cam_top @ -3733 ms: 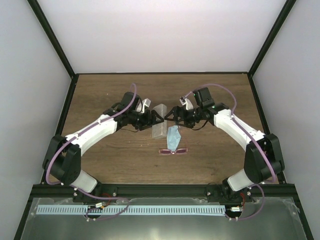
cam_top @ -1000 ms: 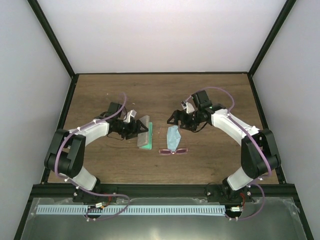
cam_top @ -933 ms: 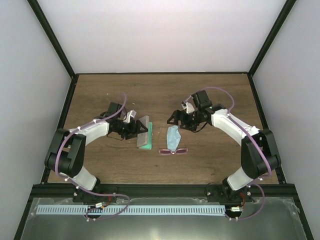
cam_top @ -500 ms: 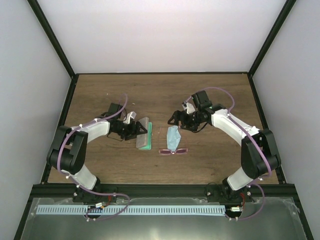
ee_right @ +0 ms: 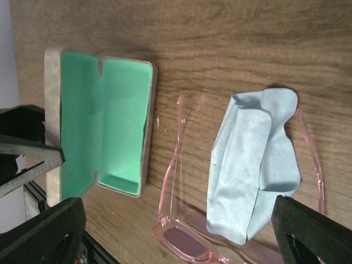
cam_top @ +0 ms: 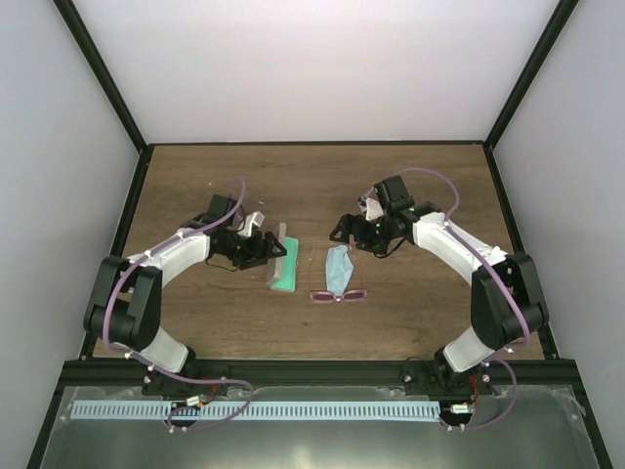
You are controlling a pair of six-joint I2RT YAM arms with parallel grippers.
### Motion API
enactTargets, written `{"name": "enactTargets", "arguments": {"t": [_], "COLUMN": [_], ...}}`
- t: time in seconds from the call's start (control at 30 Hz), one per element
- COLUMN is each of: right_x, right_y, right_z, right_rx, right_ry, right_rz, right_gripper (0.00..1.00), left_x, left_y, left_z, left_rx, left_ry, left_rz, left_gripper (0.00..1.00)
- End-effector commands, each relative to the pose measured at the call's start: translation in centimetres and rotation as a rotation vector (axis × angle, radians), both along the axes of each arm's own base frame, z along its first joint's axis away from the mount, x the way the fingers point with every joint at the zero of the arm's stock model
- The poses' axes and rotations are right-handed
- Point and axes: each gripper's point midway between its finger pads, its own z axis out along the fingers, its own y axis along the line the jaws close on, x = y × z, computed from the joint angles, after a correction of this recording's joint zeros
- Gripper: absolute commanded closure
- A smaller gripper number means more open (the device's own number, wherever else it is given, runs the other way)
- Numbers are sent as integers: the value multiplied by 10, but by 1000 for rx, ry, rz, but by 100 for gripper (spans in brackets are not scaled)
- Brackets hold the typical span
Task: Organize the sunglasses
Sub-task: Place the sunglasses case at the center of the board, then adjust the sunglasses case at the center of the board.
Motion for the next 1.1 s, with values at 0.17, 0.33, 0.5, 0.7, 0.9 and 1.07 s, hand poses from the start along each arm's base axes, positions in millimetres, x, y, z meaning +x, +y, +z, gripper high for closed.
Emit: {"name": "enactTargets", "arguments": {"t": [0.17,0.33,0.5,0.7,0.9,1.07], "right_x": [31,48,73,93,95,85], "right_y": [18,58,95,99,106,120], "right_z": [14,3,-23,-50,-71,-75], "right_rx": [-75,-166,-330,-433,-429,-370], "right_ry": [-128,-196,-337,-424,-439,-440], "right_rz": [0,109,264,345,404,447], "right_gripper": [3,4,7,17,32,32], "left_x": [3,2,13,11,0,-9], "left_y": [0,4,14,29,43,49], "left_z": [35,37,51,63,57,45], "left_rx": [-20,-7,19,45,70,85], "left_ry": [-102,-103,-149,-172,-169,-138], "left_rz": [-27,-19,44,112,161,189], "left_gripper": [14,14,13,4,0,0]}}
